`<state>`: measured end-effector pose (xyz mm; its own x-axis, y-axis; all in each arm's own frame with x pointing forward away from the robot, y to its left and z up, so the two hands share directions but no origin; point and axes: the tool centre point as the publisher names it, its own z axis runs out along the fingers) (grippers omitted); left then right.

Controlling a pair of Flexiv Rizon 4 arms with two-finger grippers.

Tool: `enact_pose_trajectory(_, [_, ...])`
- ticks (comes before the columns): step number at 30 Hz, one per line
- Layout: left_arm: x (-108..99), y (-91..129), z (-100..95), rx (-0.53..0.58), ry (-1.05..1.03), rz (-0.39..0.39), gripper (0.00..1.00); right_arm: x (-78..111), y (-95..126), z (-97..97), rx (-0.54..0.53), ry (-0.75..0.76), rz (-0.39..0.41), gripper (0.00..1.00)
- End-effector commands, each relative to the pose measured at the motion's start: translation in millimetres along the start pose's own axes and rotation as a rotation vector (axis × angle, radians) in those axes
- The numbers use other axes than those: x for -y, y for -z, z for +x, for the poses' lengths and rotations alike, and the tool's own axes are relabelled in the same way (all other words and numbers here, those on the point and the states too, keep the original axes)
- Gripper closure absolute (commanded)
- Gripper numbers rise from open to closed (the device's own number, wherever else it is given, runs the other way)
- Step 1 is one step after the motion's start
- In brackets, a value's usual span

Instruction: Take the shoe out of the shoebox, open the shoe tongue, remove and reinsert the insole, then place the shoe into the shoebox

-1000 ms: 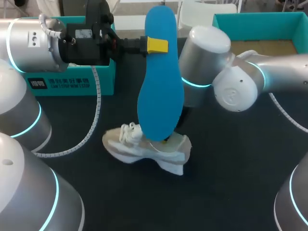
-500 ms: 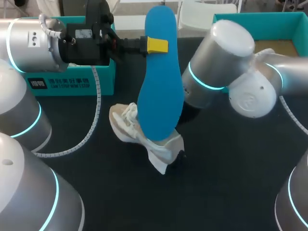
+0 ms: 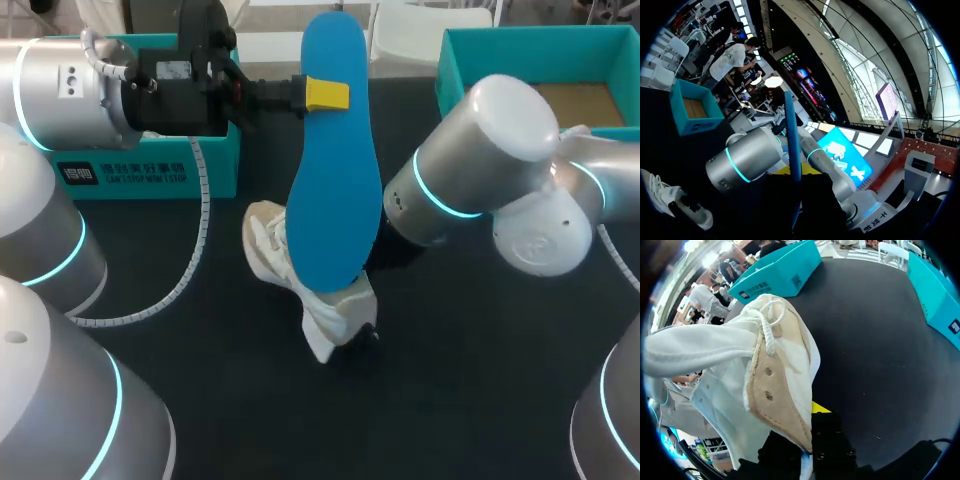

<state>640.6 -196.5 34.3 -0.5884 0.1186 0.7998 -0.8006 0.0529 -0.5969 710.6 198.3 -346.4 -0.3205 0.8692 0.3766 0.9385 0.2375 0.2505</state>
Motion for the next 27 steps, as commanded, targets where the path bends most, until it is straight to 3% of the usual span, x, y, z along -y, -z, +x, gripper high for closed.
enact_pose_trajectory(1, [-0.3,-1.6,-0.9,0.000,0.000,0.001,1.00,4.0,-11.5,-0.4,-0.028,-0.027,-0.034,1.00])
enact_pose_trajectory(8, [-0.3,-1.6,-0.9,0.000,0.000,0.001,1.00,10.7,-13.4,-8.0,0.069,-0.117,-0.072,1.00])
enact_pose_trajectory(12, [-0.3,-1.6,-0.9,0.000,0.000,0.001,1.00,24.5,-14.9,-14.0,0.144,-0.221,-0.105,1.00])
enact_pose_trajectory(14, [-0.3,-1.6,-0.9,0.000,0.000,0.001,1.00,30.4,-18.2,-15.8,0.129,-0.237,-0.137,1.00])
enact_pose_trajectory(23, [-0.3,-1.6,-0.9,0.000,0.000,0.001,1.00,41.9,-31.4,-25.4,0.139,-0.282,-0.103,1.00])
enact_pose_trajectory(27, [-0.3,-1.6,-0.9,0.000,0.000,0.001,1.00,48.3,-37.4,-30.8,0.176,-0.347,-0.132,1.00])
